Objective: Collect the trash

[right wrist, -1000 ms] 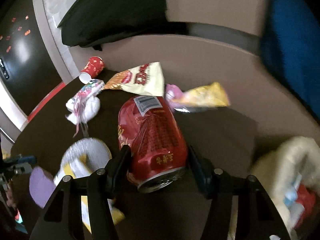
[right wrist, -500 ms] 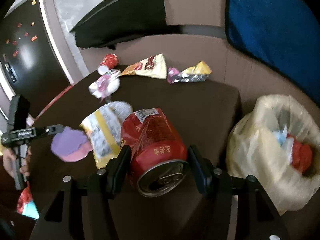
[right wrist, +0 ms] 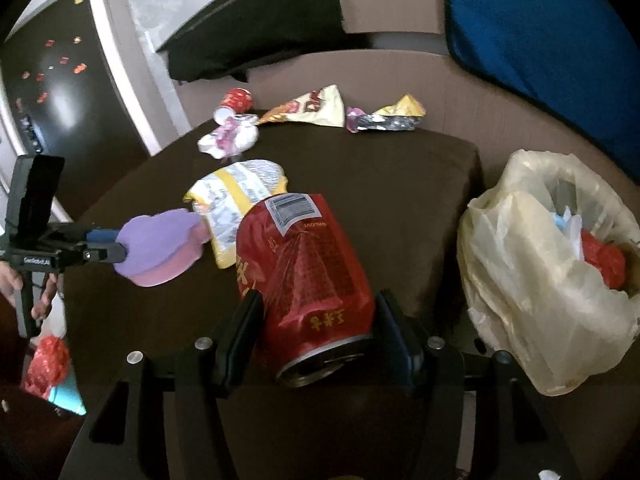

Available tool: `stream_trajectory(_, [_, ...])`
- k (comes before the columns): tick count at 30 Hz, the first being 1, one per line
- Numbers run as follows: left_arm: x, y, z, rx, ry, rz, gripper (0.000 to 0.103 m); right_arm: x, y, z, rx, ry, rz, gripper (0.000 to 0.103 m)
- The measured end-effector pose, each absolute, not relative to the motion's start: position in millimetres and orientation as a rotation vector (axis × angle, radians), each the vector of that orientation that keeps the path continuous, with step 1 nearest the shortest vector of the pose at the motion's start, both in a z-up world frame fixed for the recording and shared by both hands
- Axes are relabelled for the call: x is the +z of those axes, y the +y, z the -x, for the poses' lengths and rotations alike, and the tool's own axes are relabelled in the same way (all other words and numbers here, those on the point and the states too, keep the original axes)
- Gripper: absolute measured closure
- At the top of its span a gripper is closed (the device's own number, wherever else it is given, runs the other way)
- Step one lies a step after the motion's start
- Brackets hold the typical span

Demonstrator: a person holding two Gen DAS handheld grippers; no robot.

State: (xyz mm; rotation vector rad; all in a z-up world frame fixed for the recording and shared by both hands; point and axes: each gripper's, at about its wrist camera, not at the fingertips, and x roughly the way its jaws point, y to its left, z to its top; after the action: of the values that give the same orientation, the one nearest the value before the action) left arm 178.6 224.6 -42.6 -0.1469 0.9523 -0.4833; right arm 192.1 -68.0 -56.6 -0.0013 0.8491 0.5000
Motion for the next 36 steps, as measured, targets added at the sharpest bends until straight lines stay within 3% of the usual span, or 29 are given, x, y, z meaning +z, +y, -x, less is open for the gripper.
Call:
stream_trajectory(9, [-28.9, 225.4, -195.5, -0.482, 0.903, 0.144, 0.057, -54.9, -42.0, -210.7, 0.578, 0.826, 0.032, 0.044])
stream_trajectory(14, [-38.5, 218.6, -207.0, -0.499, 0.939, 0.104, 0.057, -68.2, -23.5, -233.8, 0.639, 0.882, 0.048, 0.034])
stream_trajectory(18, [-40.5, 230.6, -212.1, -0.506, 0.923, 0.195, 0.057, -82.4, -13.3, -252.0, 0.708, 0.955, -0.01, 0.034])
stream_trajectory(19, [-40.5, 233.9, -213.1, -0.511, 0.918, 0.218, 0.057, -85.8, -11.2, -254.7, 0.706, 0.966, -0.019, 0.034])
stream_trajectory(22, [-40.1, 239.4, -217.5, -0.53, 0.91, 0.253, 0.057, -82.9, -9.1, -254.1, 0.68, 0.938, -0.024, 0.049])
stream_trajectory(32, [-67.7, 253.0, -242.3, -0.548, 1.006, 0.408, 0.057, -59.3, -40.1, -204.5, 0.589, 0.89, -0.053, 0.051])
stream_trajectory(36, [-64.7, 229.7, -221.4, -0.547, 1.023, 0.283, 0.057, -66.3, -46.0, -184.5, 0.573, 0.906, -0.035, 0.051])
